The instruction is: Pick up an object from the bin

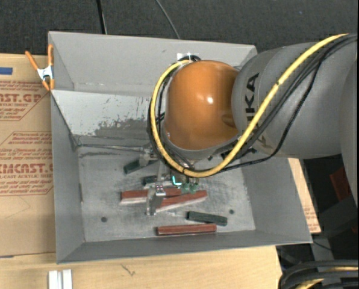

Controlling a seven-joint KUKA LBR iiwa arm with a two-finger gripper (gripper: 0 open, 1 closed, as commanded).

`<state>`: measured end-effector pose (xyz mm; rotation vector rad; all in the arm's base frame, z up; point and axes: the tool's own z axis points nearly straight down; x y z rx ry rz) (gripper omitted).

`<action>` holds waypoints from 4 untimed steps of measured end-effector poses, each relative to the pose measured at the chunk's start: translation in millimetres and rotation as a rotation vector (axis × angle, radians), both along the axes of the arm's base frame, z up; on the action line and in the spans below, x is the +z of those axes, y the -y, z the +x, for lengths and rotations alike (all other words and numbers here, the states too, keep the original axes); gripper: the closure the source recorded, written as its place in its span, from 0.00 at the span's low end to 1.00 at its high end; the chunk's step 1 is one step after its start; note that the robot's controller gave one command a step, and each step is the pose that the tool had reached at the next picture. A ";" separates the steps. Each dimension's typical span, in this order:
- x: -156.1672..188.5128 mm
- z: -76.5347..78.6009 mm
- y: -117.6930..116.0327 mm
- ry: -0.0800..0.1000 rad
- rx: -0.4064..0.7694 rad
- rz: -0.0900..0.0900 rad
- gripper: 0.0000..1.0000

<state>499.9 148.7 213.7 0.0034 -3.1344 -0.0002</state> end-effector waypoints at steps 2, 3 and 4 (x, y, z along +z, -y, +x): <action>-66.1 22.1 33.4 0.012 0.116 0.001 0.00; -146.5 43.0 60.6 0.005 0.119 0.004 0.00; -93.1 47.8 69.1 0.003 0.178 0.001 0.00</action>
Offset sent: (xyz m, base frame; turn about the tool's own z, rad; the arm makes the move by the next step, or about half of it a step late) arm 0.0418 -0.0695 -0.1437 -0.2365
